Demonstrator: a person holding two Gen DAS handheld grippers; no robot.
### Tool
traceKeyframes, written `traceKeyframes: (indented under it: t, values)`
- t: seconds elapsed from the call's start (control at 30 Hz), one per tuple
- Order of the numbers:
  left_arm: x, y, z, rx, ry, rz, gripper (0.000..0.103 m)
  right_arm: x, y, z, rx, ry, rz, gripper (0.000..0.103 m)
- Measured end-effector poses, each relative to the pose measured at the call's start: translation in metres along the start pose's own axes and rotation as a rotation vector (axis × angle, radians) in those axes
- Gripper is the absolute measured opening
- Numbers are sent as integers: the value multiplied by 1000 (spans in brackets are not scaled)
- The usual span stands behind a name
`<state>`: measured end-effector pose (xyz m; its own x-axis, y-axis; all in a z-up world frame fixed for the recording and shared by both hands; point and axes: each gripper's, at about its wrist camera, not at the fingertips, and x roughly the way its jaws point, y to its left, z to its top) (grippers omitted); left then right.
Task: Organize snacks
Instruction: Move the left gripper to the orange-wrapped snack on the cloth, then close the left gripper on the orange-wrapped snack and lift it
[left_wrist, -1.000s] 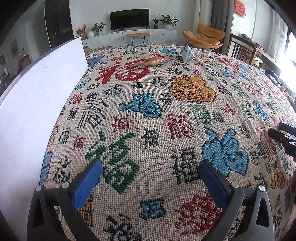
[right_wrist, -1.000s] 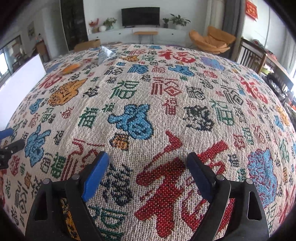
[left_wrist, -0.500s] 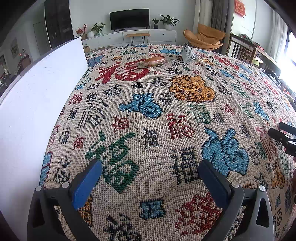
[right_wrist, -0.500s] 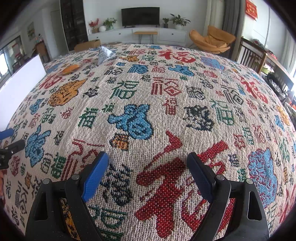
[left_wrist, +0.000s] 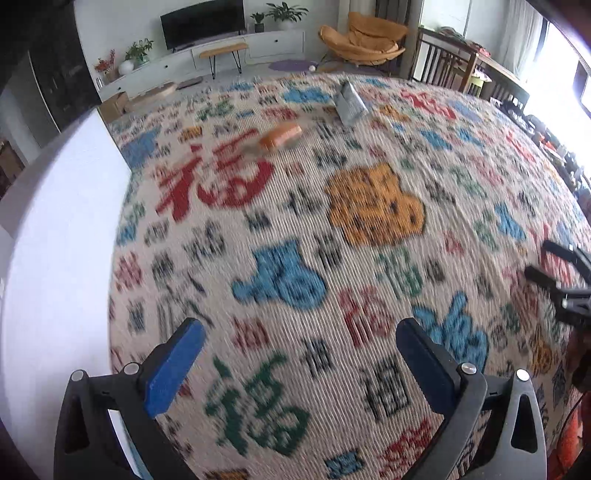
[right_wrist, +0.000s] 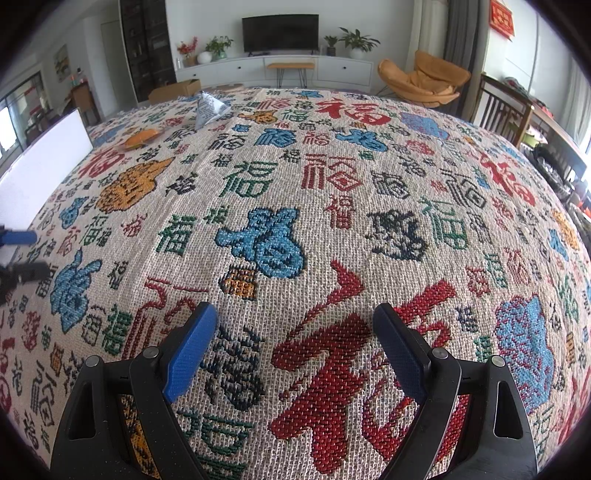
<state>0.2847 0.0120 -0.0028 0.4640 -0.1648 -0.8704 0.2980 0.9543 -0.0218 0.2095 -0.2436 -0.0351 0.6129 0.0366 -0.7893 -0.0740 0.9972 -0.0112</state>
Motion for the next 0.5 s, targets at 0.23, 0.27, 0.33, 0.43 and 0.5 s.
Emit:
traceKeyframes:
  t: [0.23, 0.27, 0.33, 0.43, 0.5]
  values:
    - [35, 57, 94, -170, -2, -56, 103, 0, 0, 0, 1, 0, 1, 89]
    - [44, 61, 103, -184, 1, -53, 103, 0, 0, 0, 1, 0, 1, 89]
    - [61, 65, 118, -201, 2, -43, 102, 1, 0, 0, 1, 0, 1, 89]
    - [81, 62, 136, -185, 14, -42, 102, 1, 0, 0, 1, 0, 1, 89]
    - [94, 53, 145, -140, 18, -46, 102, 1, 0, 0, 1, 0, 1, 89]
